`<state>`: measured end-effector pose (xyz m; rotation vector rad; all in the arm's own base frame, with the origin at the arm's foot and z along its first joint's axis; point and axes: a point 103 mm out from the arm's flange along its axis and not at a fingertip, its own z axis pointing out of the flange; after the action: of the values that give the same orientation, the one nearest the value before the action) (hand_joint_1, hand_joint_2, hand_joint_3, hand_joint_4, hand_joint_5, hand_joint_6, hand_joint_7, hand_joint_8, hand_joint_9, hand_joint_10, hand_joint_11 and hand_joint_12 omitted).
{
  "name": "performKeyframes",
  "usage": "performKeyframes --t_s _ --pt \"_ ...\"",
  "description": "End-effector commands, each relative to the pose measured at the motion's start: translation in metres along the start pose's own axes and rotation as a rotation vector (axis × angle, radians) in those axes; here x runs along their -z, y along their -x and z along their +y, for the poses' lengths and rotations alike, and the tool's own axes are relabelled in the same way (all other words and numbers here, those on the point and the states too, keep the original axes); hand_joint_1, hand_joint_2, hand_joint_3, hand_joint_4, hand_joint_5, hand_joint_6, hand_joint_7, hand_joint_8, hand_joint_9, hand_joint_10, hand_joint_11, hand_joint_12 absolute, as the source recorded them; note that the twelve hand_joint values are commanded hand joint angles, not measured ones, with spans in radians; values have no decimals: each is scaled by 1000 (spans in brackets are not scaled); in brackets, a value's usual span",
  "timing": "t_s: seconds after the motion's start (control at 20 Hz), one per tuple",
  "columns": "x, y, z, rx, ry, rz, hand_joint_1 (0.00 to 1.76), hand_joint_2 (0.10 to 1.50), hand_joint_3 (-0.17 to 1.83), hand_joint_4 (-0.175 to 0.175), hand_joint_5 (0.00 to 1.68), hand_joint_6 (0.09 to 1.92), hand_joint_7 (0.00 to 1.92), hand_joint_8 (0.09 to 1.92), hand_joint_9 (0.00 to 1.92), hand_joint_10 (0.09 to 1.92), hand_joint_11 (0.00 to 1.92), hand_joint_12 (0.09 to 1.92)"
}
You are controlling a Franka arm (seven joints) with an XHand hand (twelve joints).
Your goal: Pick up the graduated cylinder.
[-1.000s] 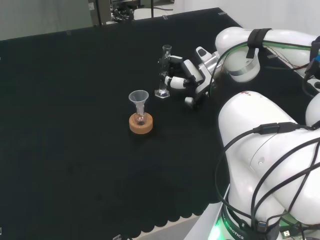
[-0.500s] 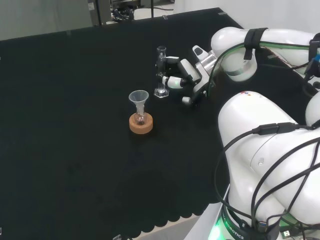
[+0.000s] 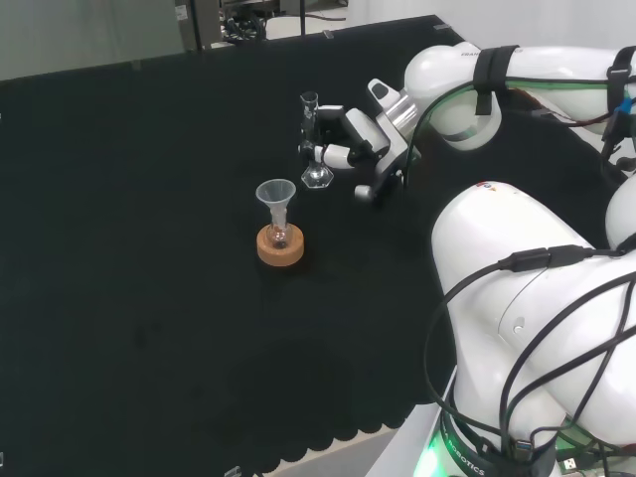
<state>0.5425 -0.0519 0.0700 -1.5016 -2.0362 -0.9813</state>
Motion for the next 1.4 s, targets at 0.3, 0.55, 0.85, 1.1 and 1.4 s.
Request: performKeyframes --t_s 0.3,0.55,0.85,1.1,1.4 --pt "29 -7 5 12 -94 -38 1068 1183 1 -55 856 1186 1078 477 1349 87 1194 884" --pt "51 -15 7 -4 -168 -77 1078 1183 0 -77 858 1183 1090 479 1373 87 1237 842" --pt "74 -31 -1 -23 -255 -151 1087 1180 -1 -92 863 1175 1099 480 1389 87 1268 821" --pt "88 -50 -17 -40 -323 -216 1088 1180 -1 -94 864 1173 1103 481 1394 87 1282 815" --pt "97 -69 -39 -53 -375 -263 1090 1179 -1 -96 865 1171 1107 482 1400 87 1290 810"
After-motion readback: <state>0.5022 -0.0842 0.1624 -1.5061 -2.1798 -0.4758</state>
